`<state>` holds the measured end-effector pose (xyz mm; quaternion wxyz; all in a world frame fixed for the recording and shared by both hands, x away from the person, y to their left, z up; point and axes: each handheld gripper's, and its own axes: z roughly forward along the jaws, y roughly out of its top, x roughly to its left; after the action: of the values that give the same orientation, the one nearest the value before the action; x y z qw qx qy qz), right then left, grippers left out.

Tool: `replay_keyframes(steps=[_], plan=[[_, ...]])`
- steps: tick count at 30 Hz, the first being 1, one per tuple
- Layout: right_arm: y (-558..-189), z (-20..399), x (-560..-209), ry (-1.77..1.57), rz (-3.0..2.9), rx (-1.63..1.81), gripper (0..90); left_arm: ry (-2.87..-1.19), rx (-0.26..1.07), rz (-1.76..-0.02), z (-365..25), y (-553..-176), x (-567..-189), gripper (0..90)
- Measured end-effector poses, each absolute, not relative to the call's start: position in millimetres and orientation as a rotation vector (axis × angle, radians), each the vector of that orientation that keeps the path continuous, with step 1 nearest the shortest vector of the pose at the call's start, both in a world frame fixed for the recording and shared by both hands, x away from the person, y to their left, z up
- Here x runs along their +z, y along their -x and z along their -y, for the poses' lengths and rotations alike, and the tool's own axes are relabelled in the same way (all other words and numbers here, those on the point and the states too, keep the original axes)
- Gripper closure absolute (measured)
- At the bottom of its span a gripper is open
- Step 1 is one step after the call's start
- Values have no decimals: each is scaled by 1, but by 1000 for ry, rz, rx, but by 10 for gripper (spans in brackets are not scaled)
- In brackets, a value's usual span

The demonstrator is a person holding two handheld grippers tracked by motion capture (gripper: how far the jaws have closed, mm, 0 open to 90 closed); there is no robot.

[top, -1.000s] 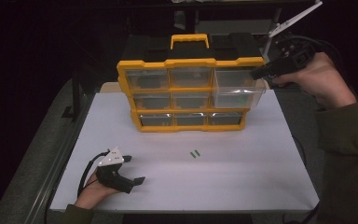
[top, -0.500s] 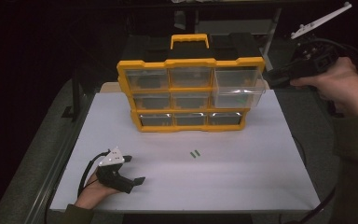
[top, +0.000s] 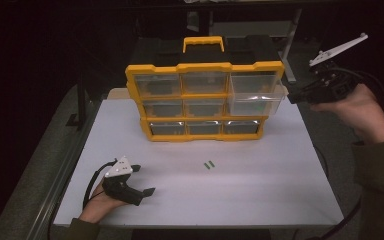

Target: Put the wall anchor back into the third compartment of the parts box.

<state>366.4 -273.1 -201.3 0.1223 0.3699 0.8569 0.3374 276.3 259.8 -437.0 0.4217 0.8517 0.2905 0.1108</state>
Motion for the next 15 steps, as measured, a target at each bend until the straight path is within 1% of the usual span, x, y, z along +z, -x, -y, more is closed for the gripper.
replay_keyframes(steps=[11, 15], plan=[[-359, 273, -245, -1085, -2503, 978, 704, -2127, 269, -728, -259, -277, -438, 22], [-356, 273, -260, -1073, -2510, 983, 635, -2136, 267, -722, -259, -276, -438, 22]])
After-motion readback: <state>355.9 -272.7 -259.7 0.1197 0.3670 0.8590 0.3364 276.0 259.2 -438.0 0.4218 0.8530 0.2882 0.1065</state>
